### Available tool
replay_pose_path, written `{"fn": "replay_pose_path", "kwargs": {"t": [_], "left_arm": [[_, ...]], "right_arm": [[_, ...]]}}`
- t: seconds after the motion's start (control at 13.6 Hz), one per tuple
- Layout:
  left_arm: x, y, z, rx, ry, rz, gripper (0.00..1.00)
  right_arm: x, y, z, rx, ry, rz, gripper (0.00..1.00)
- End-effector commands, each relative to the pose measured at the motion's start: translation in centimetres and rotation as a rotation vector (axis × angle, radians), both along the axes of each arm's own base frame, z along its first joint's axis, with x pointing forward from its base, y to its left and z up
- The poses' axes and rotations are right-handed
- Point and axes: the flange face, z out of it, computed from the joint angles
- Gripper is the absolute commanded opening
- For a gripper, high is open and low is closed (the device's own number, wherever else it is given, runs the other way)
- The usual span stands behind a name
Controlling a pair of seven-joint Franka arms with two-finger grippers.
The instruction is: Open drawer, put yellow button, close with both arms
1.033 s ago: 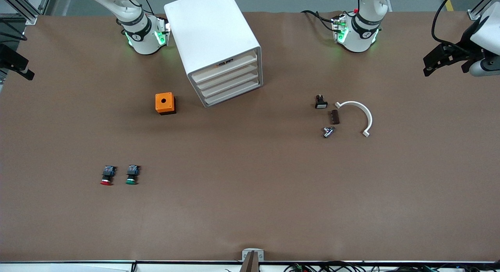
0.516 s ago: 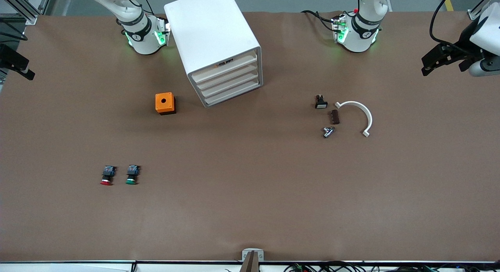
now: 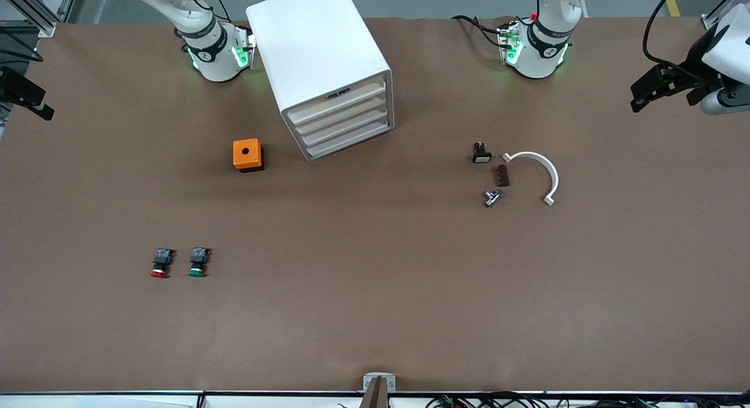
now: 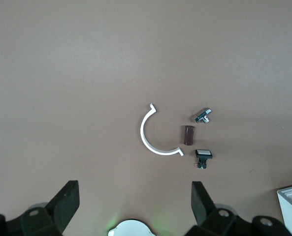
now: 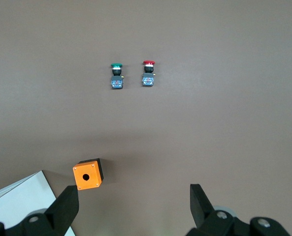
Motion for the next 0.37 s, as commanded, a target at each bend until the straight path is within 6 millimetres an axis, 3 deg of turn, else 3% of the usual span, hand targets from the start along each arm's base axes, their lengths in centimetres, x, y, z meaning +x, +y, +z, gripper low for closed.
{"fn": "replay_pose_path", "kwargs": {"t": [0.0,0.3], "left_arm": [[-0.07,-0.2,0.48,-0.011,0.006,0.007,1.0],[-0.06,-0.15,0.48,-0.007,0.006,0.003,1.0]], "right_arm": [[-0.95,-0.19,0.31,0.001,-0.003,0.006,1.0],[-0.92,-0.19,0.22,0.002,0.0,0.006,1.0]]}}
